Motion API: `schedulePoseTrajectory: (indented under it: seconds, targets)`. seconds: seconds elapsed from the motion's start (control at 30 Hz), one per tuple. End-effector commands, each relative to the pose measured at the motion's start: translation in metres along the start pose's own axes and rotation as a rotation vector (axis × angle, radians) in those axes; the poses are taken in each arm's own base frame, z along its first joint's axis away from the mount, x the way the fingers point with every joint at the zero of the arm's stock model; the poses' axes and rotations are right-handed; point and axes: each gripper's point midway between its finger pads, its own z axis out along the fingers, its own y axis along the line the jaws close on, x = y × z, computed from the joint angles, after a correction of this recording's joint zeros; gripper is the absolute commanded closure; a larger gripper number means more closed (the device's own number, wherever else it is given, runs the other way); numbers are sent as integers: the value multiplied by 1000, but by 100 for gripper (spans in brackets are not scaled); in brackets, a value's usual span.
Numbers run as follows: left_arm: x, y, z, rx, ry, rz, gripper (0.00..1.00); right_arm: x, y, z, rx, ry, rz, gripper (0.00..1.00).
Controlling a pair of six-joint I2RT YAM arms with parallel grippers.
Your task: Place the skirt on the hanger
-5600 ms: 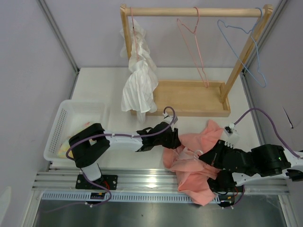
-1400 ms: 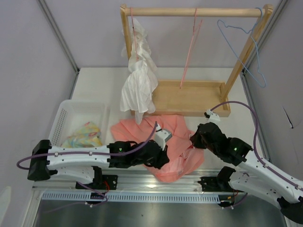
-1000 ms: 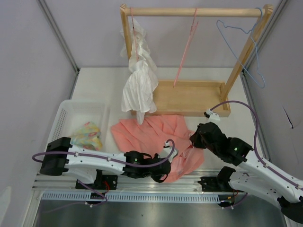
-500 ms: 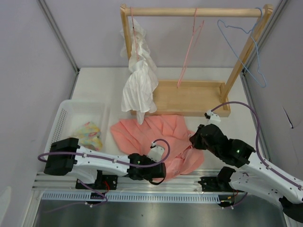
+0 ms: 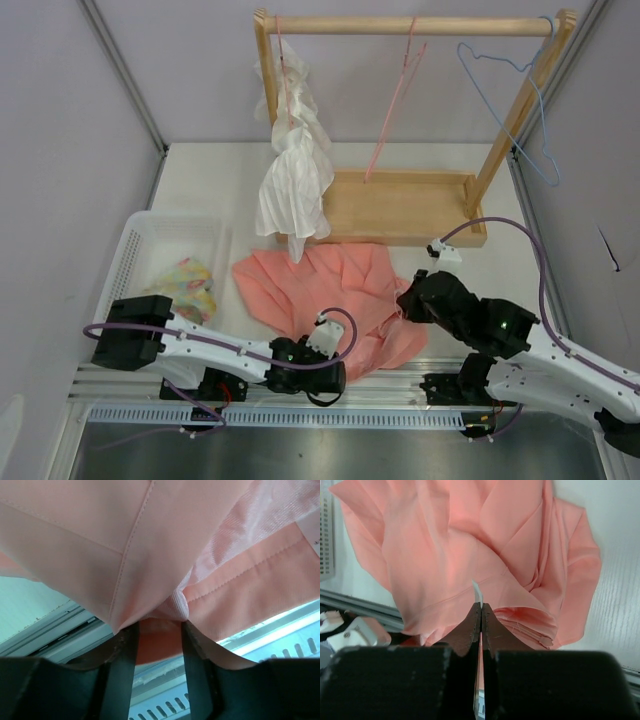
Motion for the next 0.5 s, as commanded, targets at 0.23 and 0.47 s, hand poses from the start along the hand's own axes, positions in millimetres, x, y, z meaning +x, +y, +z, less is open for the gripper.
schedulePoseTrajectory:
  seconds: [0.23,0.47]
  targets:
    - [-5,27,9,-136,-48,-104,49,-12,25,-15,-32,-70,2,100]
    - [-25,48,10,-173,-111,-203,54,-11,36,-20,-44,-86,-23,100]
